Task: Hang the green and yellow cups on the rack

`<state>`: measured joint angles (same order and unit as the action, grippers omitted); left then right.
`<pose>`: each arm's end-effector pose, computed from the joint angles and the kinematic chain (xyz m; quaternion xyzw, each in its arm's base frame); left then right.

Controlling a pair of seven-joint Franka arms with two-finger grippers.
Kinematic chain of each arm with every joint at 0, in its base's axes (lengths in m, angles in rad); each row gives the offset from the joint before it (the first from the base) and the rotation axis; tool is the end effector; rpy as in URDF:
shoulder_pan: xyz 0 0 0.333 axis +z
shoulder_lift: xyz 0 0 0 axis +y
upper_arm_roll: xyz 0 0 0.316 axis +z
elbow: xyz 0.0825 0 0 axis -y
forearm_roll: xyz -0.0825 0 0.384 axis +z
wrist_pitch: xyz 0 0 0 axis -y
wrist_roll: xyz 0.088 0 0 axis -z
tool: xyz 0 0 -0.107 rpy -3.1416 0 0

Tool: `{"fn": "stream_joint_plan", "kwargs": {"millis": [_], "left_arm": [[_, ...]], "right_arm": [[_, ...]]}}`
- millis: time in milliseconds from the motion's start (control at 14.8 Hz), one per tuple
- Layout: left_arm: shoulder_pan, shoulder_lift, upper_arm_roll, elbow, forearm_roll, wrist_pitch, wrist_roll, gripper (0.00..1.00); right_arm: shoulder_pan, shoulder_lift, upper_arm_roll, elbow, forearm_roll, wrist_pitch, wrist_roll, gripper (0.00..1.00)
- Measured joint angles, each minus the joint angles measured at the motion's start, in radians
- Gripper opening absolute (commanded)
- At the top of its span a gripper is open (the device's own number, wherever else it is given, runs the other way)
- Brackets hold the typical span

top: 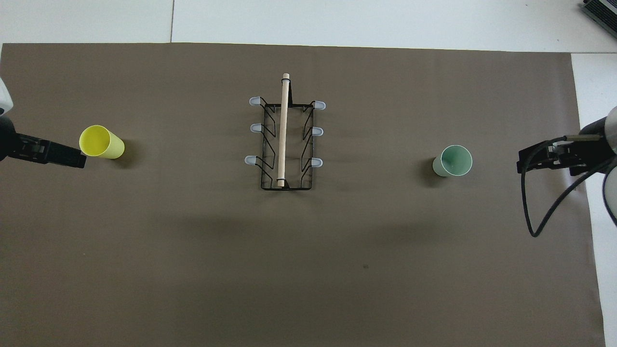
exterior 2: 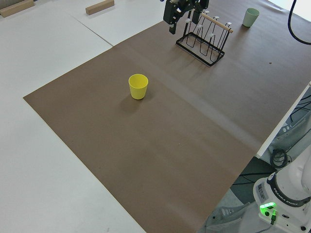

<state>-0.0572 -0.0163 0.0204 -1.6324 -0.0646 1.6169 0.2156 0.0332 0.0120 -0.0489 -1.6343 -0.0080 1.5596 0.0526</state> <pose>0.5522 -0.0269 0.6086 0.9917 -0.1243 0.0033 0.0323 0.5537 -0.0094 0.5871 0.9985 -0.0340 -0.0432 0.0051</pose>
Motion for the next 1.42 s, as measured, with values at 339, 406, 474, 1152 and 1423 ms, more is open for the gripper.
{"fn": "stream_joint_plan", "kwargs": {"millis": [339, 406, 474, 1152, 1423], "left_arm": [[0.000, 0.000, 0.000, 0.000, 0.000, 0.000, 0.000, 1.00], [0.000, 0.000, 0.000, 0.000, 0.000, 0.000, 0.000, 1.00], [0.000, 0.000, 0.000, 0.000, 0.000, 0.000, 0.000, 1.00], [0.000, -0.001, 0.000, 0.000, 0.000, -0.002, 0.000, 1.00], [0.000, -0.003, -0.001, 0.000, 0.000, -0.004, 0.000, 1.00]], "right_arm": [[0.001, 0.000, 0.003, 0.000, 0.000, 0.000, 0.000, 1.00], [0.001, 0.000, 0.003, 0.000, 0.000, 0.000, 0.000, 1.00], [0.001, 0.000, 0.004, -0.002, 0.000, 0.000, 0.000, 1.00], [0.000, -0.052, 0.004, -0.150, 0.003, 0.150, 0.000, 1.00], [-0.030, -0.059, 0.001, -0.180, 0.086, 0.205, -0.020, 1.00]]}}
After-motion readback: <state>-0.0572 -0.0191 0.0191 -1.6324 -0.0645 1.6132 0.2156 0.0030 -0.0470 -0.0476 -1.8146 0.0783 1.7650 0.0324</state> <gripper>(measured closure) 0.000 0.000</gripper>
